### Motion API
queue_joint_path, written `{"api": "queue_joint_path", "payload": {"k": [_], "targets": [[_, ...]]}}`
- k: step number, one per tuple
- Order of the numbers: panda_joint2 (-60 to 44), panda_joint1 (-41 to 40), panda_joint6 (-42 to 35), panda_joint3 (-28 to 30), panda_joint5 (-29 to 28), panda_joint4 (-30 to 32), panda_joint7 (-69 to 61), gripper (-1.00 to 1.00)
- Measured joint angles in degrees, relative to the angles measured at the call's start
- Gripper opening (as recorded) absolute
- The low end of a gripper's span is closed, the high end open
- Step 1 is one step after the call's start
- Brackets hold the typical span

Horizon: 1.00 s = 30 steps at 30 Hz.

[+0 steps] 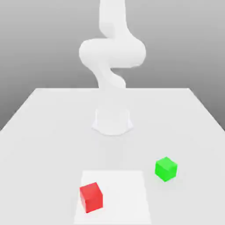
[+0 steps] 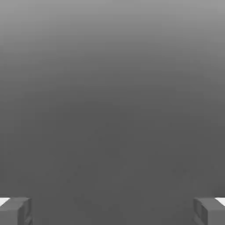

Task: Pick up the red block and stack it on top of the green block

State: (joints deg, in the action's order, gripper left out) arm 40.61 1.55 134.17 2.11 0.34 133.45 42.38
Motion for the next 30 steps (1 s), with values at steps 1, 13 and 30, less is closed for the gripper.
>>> {"api": "queue_joint_path", "payload": {"k": [1, 13, 30], "targets": [[-2.25, 0.59, 1.03, 0.86, 0.24, 0.72, -1.57, 0.0], [-27.43, 4.75, 12.41, 8.17, 4.13, 8.71, -19.82, 0.0], [-59.42, 0.18, 31.43, 5.39, 9.32, 13.66, -36.68, -1.0]]}}
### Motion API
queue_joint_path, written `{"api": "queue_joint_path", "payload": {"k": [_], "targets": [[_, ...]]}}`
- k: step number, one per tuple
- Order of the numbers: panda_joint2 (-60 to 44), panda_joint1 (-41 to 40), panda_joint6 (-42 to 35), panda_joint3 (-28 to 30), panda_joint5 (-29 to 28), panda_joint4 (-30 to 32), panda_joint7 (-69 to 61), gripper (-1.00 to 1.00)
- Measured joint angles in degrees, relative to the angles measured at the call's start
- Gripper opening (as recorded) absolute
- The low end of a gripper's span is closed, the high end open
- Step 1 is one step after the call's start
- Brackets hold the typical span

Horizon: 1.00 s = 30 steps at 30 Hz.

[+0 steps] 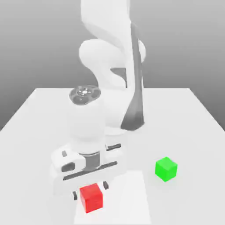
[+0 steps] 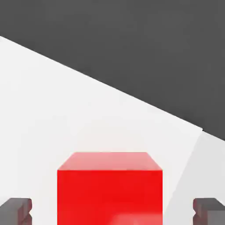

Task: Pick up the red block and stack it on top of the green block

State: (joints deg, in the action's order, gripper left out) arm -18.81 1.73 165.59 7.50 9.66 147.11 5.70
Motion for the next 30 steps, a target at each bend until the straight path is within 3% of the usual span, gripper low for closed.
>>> {"api": "queue_joint_path", "payload": {"k": [6, 11, 20, 27, 28, 30], "targets": [[0.13, -0.03, -0.16, 0.0, -0.2, 0.03, 0.14, -1.0], [9.25, 1.7, -7.65, 2.78, -5.15, 1.51, 3.8, -1.0], [27.68, 21.96, -12.2, -9.69, -7.2, 15.32, 2.61, -1.0], [18.71, 23.99, -1.37, -12.07, -9.73, 17.09, 3.95, -1.0], [16.78, 23.98, 0.49, -11.91, -10.41, 17.02, 4.44, 1.0], [16.78, 24.01, 0.49, -11.91, -10.42, 17.02, 4.44, 1.0]]}}
